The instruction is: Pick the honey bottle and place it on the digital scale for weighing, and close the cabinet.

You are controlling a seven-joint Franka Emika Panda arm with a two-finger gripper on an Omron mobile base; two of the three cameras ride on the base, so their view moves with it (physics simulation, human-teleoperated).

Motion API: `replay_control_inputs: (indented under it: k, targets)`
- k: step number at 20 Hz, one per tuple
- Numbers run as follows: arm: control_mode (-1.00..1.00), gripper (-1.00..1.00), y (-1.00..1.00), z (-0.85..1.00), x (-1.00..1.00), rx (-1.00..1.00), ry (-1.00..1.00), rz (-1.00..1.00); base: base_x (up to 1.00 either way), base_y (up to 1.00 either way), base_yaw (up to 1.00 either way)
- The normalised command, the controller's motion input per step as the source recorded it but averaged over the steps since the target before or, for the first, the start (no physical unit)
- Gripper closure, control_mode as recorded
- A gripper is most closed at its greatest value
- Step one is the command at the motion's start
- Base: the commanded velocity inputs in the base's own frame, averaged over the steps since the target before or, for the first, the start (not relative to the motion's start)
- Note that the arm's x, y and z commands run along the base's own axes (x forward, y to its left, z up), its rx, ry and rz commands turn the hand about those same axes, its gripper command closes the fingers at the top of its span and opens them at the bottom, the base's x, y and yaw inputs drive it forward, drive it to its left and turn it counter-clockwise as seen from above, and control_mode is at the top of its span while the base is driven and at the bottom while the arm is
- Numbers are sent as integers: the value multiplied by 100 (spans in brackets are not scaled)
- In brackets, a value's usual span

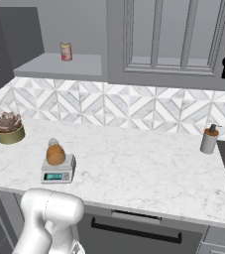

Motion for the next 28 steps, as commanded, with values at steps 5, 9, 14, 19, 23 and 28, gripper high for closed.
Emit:
replay_control_inputs:
  k: [5, 9, 14, 19, 23, 28]
  targets:
    - [-100, -100, 12, -49, 78, 12, -7, -7, 0, 0, 0]
    - [-100, -100, -3, -56, 100, 0, -12, 3, 0, 0, 0]
    - [-100, -100, 50, -60, 56, -4, -38, -5, 0, 0, 0]
    - [-100, -100, 23, -88, 72, -5, -36, -11, 0, 0, 0]
    - [-100, -100, 0, -93, 49, 0, -39, -1, 0, 0, 0]
    - [-100, -100, -1, -5, 88, 1, 3, 0, 0, 0, 0]
